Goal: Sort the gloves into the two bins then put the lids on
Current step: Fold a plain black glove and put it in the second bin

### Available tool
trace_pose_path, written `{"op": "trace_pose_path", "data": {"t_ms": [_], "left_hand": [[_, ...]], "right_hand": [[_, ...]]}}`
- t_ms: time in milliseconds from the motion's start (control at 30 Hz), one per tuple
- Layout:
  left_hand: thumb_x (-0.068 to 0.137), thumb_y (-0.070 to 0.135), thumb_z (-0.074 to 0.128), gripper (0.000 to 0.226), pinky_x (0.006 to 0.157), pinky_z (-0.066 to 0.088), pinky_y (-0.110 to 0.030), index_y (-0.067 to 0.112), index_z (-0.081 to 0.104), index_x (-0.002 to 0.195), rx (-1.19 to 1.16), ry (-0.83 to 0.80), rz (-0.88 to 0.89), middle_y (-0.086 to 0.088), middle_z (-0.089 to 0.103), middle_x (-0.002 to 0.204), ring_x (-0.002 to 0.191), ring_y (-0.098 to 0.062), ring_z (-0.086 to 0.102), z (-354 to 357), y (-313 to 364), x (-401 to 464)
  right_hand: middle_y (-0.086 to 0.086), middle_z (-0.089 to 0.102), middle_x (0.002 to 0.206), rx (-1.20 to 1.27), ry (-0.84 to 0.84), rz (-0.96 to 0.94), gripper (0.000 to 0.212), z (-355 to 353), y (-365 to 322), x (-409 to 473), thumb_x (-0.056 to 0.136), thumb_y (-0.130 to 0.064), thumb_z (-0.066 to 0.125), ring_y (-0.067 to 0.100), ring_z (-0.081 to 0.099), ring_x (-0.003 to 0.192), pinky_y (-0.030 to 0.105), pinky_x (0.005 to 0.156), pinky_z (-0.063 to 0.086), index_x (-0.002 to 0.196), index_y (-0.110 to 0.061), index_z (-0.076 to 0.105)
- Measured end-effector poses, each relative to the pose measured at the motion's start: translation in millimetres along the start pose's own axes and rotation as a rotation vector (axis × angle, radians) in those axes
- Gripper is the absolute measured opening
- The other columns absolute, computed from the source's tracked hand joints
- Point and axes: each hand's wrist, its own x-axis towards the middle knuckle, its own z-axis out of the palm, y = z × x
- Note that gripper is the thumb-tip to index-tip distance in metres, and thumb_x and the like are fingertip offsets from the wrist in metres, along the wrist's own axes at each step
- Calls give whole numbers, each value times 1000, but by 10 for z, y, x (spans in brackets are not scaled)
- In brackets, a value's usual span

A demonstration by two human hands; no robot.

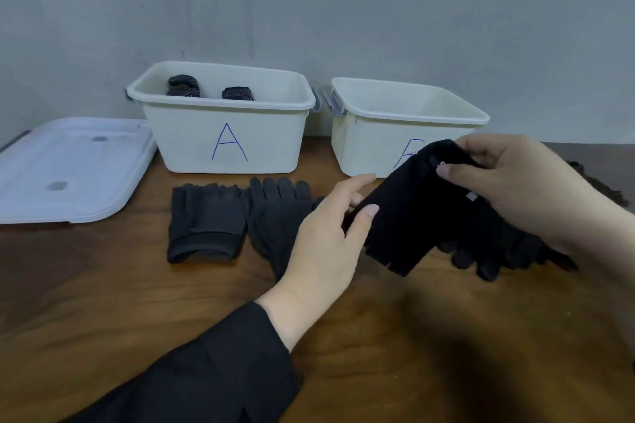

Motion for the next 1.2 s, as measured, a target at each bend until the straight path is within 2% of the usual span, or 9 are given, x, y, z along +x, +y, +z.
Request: {"op": "trace_pose_path", "data": {"t_ms": [100,333,467,633,767,900,1033,1133,1200], "left_hand": [[102,22,53,35,93,38,-4,28,56,136,120,25,101,36,53,107,106,12,52,-125,21,-40],[101,17,55,32,93,38,-4,27,59,131,192,78,140,44,52,108,107,14,52,-332,-42,-128],[100,21,57,33,86,43,-9,40,55,127,142,144,32,27,59,104,102,0,58,-382,-86,-88],[100,17,55,29,80,45,-10,35,56,123,64,214,-39,16,62,95,93,-9,61,-405,-142,-27],[100,19,54,28,79,46,-10,34,56,124,43,234,-84,17,63,95,92,-8,62,-402,-164,-11],[100,19,55,25,76,46,-9,34,58,121,46,225,-85,16,63,92,87,-6,60,-384,-141,-19],[100,17,55,24,75,45,-8,33,59,117,45,214,-72,14,63,93,86,-6,59,-391,-111,-30],[100,18,55,22,76,44,-7,32,61,116,65,219,-70,15,63,94,91,-4,59,-404,-117,-30],[100,18,55,22,76,44,-8,29,63,117,123,214,-49,16,63,94,92,-5,59,-432,-125,-32]], "right_hand": [[-12,74,80,-21,166,-65,6,116,-11,65,95,-36,66,13,68,71,37,73,53,91,-34,70],[-21,69,73,79,232,-118,10,455,68,58,98,-29,64,-1,62,61,9,51,42,88,-29,67],[-12,71,72,168,154,-66,11,476,105,51,97,-29,65,4,62,58,21,59,47,88,-27,70],[2,76,95,446,147,93,9,461,159,115,99,-22,63,27,73,88,44,78,63,102,-19,71],[15,72,109,824,122,233,17,491,178,165,100,-7,57,26,74,89,37,72,62,115,-6,64],[16,68,103,938,143,291,16,529,190,181,99,-4,56,20,73,80,32,68,61,113,-4,63],[2,76,102,749,265,139,18,534,182,185,100,-8,55,17,75,88,33,75,62,111,-14,68],[-19,73,91,255,412,-77,19,532,217,170,101,-15,57,-8,66,86,6,73,48,107,-30,67],[-23,67,97,62,382,-184,28,616,302,106,98,-10,60,-16,58,93,-1,77,38,111,-34,66]]}}
